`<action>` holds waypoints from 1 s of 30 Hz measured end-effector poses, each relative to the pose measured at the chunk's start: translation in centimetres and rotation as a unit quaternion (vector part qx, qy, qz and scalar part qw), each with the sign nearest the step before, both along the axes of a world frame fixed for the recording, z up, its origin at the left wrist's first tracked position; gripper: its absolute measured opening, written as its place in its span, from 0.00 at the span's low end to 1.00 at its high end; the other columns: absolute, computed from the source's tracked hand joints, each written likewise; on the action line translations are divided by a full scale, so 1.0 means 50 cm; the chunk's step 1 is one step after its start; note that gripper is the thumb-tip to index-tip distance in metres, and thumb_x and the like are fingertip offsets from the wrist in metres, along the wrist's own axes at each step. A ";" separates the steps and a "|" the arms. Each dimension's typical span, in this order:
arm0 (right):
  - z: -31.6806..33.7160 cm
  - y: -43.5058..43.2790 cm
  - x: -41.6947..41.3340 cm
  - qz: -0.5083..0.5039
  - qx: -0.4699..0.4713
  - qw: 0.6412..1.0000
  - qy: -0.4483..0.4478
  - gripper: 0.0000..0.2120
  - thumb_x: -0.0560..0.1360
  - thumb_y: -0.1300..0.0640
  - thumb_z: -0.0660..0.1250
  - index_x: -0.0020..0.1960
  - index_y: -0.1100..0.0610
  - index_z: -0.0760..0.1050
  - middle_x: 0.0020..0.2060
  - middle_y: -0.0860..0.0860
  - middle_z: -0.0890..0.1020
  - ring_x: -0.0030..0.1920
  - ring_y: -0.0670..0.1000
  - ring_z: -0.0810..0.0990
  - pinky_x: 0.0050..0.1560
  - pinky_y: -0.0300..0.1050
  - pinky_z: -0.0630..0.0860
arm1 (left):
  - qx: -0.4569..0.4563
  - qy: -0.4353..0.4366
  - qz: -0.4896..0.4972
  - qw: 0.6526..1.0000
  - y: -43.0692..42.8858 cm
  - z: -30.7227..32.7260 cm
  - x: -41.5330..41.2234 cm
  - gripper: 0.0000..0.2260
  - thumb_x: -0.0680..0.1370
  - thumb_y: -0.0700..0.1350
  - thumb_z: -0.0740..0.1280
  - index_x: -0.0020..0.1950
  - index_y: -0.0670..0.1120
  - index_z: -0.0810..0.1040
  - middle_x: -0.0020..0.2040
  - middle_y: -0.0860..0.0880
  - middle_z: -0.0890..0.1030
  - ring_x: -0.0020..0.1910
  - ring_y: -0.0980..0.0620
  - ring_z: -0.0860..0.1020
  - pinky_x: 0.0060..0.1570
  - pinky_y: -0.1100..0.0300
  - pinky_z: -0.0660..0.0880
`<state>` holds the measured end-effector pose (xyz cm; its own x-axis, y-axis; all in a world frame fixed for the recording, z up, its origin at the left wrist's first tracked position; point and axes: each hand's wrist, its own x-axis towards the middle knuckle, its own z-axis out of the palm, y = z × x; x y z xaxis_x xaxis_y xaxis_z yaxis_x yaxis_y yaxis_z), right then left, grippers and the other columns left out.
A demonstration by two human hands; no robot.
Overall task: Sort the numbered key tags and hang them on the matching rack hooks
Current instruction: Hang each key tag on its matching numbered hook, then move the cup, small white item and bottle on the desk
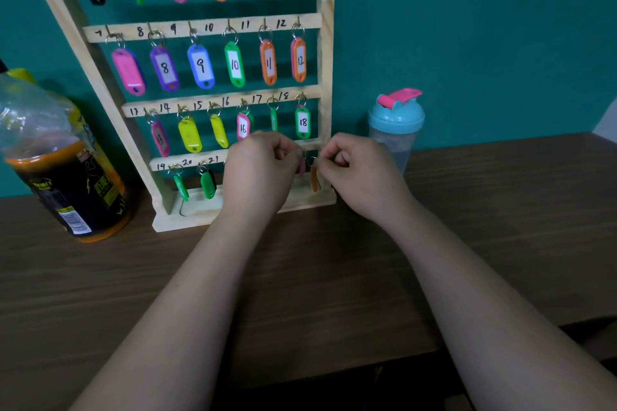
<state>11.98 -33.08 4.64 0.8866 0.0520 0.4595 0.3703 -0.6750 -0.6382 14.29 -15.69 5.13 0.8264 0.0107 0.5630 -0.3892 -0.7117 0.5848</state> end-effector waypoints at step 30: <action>-0.033 -0.040 -0.018 -0.081 0.009 0.996 -0.031 0.04 0.81 0.54 0.72 0.47 0.52 0.81 0.34 0.45 0.82 0.37 0.43 0.81 0.38 0.43 0.77 | 0.027 0.043 -0.033 0.998 0.065 -0.045 -0.063 0.03 0.76 0.48 0.76 0.43 0.52 0.84 0.32 0.54 0.79 0.36 0.58 0.78 0.34 0.69 0.68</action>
